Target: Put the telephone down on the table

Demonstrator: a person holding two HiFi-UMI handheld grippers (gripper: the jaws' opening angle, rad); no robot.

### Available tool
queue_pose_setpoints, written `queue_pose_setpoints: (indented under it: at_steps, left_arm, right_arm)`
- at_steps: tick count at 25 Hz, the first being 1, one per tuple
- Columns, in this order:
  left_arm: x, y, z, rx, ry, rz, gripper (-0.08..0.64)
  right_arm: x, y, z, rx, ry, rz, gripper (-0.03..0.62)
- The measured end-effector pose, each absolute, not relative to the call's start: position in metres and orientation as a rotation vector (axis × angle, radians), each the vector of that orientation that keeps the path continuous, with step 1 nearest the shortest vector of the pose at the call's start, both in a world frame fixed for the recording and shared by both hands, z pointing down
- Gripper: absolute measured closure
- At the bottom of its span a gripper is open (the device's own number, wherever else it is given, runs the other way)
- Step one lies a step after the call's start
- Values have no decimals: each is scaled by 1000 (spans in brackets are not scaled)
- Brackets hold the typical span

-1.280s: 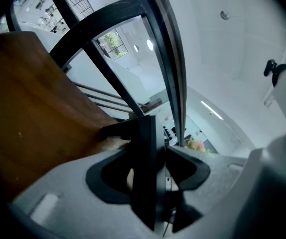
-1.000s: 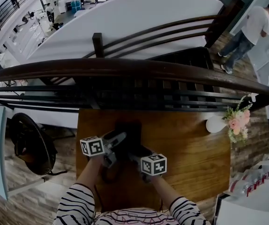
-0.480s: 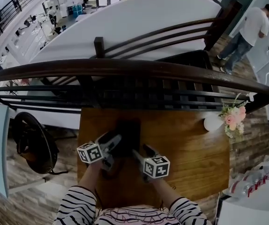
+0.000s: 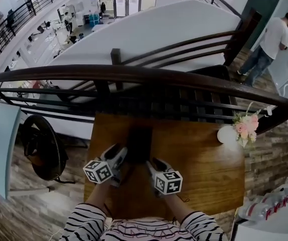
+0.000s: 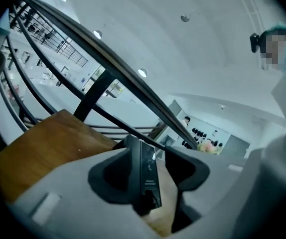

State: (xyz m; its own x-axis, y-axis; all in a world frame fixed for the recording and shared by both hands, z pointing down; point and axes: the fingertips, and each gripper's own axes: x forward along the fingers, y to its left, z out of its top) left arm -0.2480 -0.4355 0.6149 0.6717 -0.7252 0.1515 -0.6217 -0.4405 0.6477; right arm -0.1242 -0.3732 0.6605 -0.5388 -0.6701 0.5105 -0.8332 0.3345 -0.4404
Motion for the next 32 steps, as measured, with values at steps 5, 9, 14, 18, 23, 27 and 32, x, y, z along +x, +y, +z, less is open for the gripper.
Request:
queue_pose_setpoints:
  at_steps: [5,9,14,18,23,27,32]
  left_arm:
    - [-249,-395,585,2224,-1108,-221,403]
    - [-242,-355,567,2274,-1169,-205,460]
    - [-235,-306,555,2275,-1220,-208,526]
    - [-224,-271,545,2284,-1256,-218,557]
    - [-202,-228,540,2288,-1280,-210,557]
    - [-187,-193,537,2281,-1315,-192,557]
    - [-170,-149,537,2273,-1354,-176,557]
  right_arm:
    - [-114,-345,636,1362,-2409,930,532]
    - [-107,-319,620,1344,-2465,921,592]
    - [-96,-282,607,1303,-2503,889,592]
    - [-80,-252,598,1280,-2526,882,592]
    - [-59,-214,594,1234,-2547,865,592]
    - [-44,-183,592,1188,-2559,862,592]
    - [-25,-149,598,1147,-2557,881,592]
